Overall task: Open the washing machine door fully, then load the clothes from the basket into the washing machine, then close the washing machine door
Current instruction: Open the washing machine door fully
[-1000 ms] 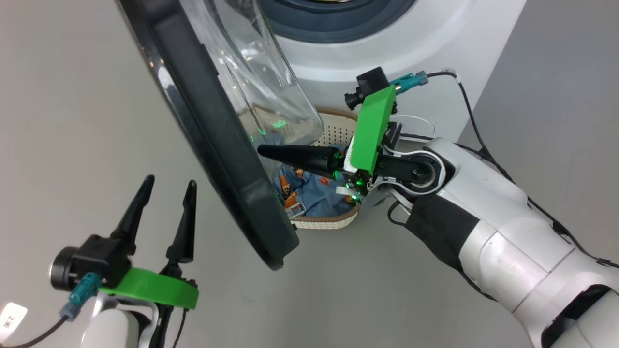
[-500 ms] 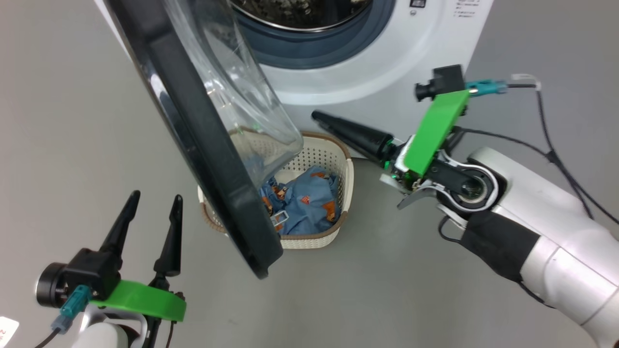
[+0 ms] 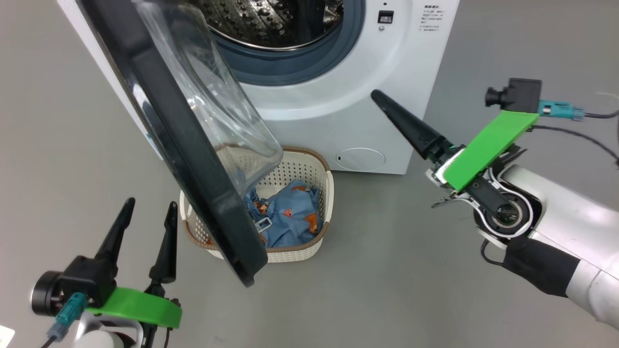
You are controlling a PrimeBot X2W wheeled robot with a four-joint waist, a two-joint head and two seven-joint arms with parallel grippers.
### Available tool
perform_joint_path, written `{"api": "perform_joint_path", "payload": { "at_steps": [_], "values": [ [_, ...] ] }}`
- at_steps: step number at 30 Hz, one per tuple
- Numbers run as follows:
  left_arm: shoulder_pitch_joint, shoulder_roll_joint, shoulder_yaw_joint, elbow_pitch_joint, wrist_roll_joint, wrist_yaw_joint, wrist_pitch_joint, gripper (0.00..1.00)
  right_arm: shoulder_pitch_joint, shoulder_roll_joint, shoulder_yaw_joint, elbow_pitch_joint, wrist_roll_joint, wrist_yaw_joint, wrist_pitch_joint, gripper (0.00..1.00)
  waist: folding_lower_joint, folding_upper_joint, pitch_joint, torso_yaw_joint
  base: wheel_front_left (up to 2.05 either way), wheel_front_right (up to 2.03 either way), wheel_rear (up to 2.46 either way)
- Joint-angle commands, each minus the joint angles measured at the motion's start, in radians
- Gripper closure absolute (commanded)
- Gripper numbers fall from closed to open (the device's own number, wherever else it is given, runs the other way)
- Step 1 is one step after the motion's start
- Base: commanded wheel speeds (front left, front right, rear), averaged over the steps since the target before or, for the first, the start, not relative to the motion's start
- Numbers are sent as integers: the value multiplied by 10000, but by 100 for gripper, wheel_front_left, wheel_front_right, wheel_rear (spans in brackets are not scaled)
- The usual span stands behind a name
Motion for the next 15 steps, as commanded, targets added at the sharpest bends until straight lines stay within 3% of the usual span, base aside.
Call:
{"api": "perform_joint_path", "payload": {
  "at_steps": [1, 5, 15],
  "values": [
    [5, 244, 384, -295, 79, -15, -63, 0, 349, -154, 2, -163, -288, 29, -273, 0, 0, 0, -40, -52, 0, 0, 0],
    [96, 224, 487, -332, 91, -15, -63, 0, 569, -320, -249, 270, -1407, 29, -464, 0, 0, 0, -94, -160, 0, 0, 0],
    [490, 217, 861, -423, 167, -15, -63, 0, 3115, 938, -4057, 1162, -6115, 29, -475, 0, 0, 0, -364, -581, 0, 0, 0]
  ]
}}
